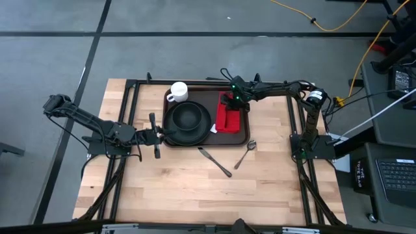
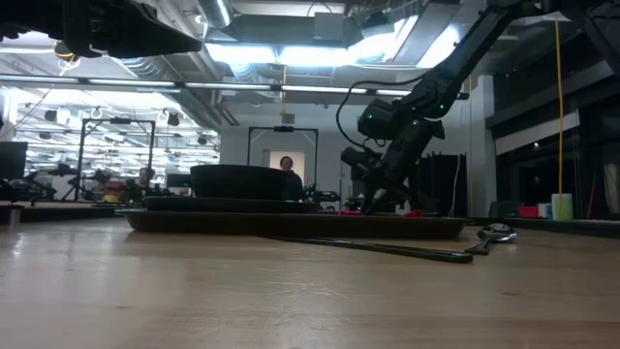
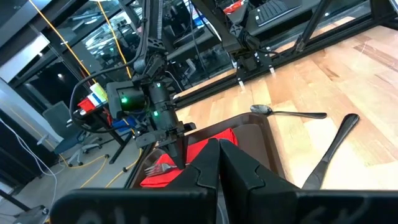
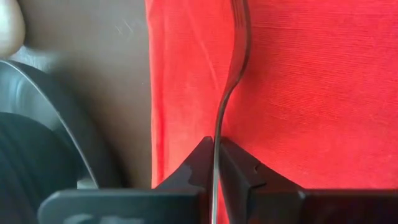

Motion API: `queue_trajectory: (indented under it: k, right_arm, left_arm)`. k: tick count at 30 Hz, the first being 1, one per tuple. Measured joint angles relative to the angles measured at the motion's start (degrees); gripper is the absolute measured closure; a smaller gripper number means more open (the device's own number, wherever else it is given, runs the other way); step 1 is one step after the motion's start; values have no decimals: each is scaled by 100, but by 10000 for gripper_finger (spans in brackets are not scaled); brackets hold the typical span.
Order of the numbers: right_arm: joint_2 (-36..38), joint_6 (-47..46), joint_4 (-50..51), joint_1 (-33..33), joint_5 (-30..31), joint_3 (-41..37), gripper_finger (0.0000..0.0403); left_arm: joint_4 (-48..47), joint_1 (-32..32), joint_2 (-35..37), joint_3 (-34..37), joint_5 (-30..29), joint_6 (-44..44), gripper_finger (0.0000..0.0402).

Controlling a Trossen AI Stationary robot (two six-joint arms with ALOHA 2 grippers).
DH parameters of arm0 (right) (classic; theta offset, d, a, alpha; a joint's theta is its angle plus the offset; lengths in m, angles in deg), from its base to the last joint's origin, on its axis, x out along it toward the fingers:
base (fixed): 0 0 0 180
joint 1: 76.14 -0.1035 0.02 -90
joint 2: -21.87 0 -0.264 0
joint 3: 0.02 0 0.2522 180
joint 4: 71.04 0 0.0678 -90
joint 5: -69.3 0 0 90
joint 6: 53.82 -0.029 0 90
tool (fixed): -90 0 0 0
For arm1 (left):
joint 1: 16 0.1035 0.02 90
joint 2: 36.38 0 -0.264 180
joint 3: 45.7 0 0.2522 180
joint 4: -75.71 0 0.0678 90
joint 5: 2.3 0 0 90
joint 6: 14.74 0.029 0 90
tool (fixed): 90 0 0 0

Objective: Set up tray
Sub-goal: Put the black fork on top of the red table napkin on the brown serving tray

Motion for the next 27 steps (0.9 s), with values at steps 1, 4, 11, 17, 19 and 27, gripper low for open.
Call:
queue_trajectory:
  k: [1,4,11,17,19,27]
  right_arm:
    - [0,3,0,0,-1,0,379]
    - [0,2,0,0,-1,0,378]
    - [7,-6,2,0,42,-2,365]
    - [7,11,4,0,48,-2,363]
    - [7,39,4,0,46,-2,363]
    - [7,166,4,4,13,-2,363]
  left_arm:
    - [0,-1,0,0,-1,0,396]
    - [0,-1,0,0,1,0,399]
    - [0,1,0,0,0,0,396]
    - [0,-1,0,0,1,-46,399]
    - [0,-1,0,0,1,-48,399]
    - [-1,1,0,0,1,-48,399]
